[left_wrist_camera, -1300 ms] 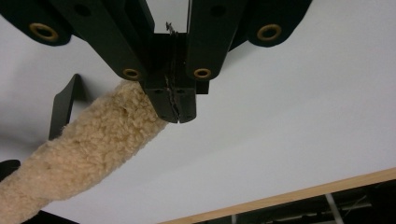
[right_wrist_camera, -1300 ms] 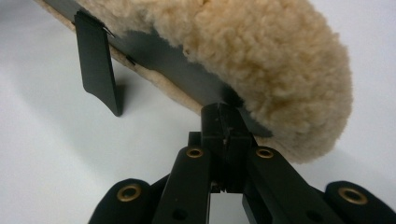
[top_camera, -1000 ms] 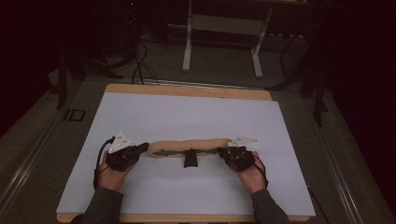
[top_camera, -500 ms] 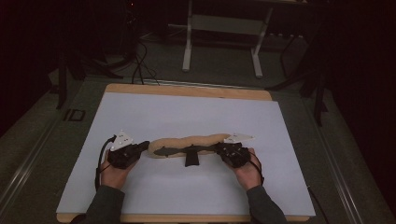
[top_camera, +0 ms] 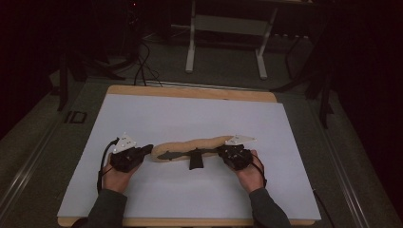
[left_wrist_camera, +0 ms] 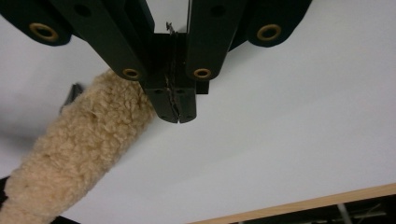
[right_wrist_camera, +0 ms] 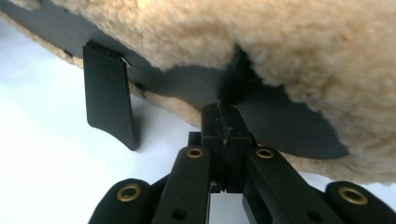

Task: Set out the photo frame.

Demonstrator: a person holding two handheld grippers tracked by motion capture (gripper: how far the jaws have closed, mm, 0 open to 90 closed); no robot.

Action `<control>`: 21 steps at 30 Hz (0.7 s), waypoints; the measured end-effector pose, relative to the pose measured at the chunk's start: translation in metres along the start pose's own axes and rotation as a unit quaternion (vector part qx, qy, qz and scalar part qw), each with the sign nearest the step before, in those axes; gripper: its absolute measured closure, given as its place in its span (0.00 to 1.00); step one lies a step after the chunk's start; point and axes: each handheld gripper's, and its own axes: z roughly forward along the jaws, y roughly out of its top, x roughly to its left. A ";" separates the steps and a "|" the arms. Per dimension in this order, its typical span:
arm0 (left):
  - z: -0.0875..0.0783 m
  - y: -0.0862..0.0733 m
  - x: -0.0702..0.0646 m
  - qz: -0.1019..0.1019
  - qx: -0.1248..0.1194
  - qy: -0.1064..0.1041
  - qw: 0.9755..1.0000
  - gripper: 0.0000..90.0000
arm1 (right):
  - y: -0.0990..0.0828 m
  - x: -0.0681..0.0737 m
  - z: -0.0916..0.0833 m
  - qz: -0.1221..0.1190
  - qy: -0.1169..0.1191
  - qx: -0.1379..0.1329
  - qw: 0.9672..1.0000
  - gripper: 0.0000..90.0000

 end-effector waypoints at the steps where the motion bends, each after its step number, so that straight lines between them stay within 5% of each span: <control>1: 0.000 0.000 0.000 0.000 0.000 0.000 1.000 1.00 | 0.000 0.000 0.000 0.000 0.000 0.000 1.000 1.00; 21: -0.005 -0.001 -0.022 0.041 0.016 -0.045 0.998 1.00 | 0.014 0.010 0.009 0.000 0.007 -0.004 1.000 1.00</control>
